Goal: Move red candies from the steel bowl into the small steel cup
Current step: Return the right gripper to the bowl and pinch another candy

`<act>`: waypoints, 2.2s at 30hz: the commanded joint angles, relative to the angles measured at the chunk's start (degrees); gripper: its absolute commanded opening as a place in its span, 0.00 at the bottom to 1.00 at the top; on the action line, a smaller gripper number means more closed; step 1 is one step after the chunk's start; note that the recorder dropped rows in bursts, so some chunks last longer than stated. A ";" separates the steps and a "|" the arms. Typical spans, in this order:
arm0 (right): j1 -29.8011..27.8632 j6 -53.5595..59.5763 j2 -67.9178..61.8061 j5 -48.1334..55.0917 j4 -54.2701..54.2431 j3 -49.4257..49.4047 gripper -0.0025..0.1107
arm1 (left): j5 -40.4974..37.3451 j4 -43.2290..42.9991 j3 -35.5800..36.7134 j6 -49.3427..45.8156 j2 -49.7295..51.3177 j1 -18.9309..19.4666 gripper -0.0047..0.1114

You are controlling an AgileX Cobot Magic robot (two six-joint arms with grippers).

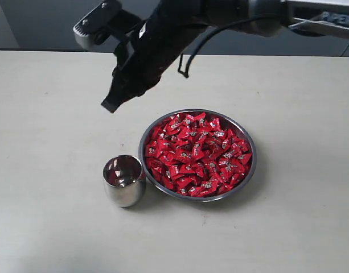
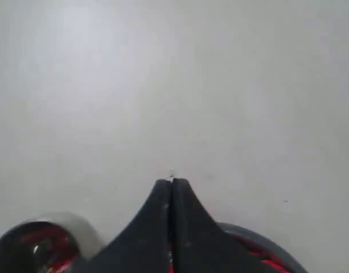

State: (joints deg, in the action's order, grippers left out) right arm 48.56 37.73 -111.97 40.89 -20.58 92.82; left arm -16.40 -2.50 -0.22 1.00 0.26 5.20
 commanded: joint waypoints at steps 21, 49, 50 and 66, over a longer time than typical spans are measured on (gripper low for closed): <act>-14.21 -3.40 18.43 -23.84 -0.91 -35.93 0.02 | 0.10 -0.07 0.22 0.15 -0.26 -0.38 0.04; -14.11 -24.14 -0.01 9.45 5.59 -14.22 0.02 | 0.10 -0.07 0.22 0.15 -0.26 -0.38 0.04; -13.83 -24.85 -0.43 10.64 6.61 -13.54 0.02 | 0.10 -0.07 0.22 0.15 -0.26 -0.38 0.04; -9.59 -25.91 -2.70 8.41 9.62 -12.68 0.06 | 0.10 -0.07 0.22 0.15 -0.26 -0.38 0.04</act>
State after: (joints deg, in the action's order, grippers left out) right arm 38.91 11.95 -114.81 49.53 -11.17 79.87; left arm -16.40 -2.50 -0.22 1.00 0.26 5.20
